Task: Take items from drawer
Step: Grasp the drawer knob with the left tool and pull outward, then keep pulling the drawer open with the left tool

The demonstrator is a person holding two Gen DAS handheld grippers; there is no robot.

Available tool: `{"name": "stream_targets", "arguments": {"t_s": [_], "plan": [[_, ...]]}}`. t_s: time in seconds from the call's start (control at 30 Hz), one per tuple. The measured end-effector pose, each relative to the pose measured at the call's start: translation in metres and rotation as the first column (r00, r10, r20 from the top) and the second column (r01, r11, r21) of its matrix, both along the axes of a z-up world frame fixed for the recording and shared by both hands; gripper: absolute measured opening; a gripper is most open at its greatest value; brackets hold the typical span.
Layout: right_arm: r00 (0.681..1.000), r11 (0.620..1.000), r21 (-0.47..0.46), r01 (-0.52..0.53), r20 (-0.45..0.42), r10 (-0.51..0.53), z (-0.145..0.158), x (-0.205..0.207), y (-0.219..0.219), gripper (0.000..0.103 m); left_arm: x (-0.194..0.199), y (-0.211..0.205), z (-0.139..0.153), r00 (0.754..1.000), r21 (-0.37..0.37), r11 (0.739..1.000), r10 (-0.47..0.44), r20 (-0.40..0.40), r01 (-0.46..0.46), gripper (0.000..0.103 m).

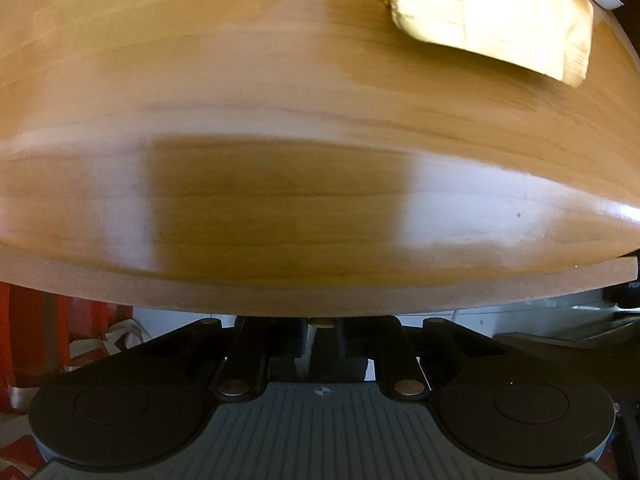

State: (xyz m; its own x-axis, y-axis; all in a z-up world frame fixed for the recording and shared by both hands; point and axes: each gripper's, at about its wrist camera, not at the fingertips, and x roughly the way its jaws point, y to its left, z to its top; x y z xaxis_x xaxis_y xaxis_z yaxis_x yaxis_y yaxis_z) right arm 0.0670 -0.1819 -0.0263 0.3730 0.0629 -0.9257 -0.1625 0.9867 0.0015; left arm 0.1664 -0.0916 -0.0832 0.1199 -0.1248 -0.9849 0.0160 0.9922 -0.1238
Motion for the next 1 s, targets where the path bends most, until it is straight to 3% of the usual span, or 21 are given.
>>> {"name": "stream_targets", "arguments": {"t_s": [1.0], "plan": [[0.998,1.000,0.011,-0.020,0.056,0.019,0.034,0.004,-0.015,0.064,-0.028,-0.043,0.009,0.997,0.017,0.997,-0.073,0.009,0.073,0.013]]}}
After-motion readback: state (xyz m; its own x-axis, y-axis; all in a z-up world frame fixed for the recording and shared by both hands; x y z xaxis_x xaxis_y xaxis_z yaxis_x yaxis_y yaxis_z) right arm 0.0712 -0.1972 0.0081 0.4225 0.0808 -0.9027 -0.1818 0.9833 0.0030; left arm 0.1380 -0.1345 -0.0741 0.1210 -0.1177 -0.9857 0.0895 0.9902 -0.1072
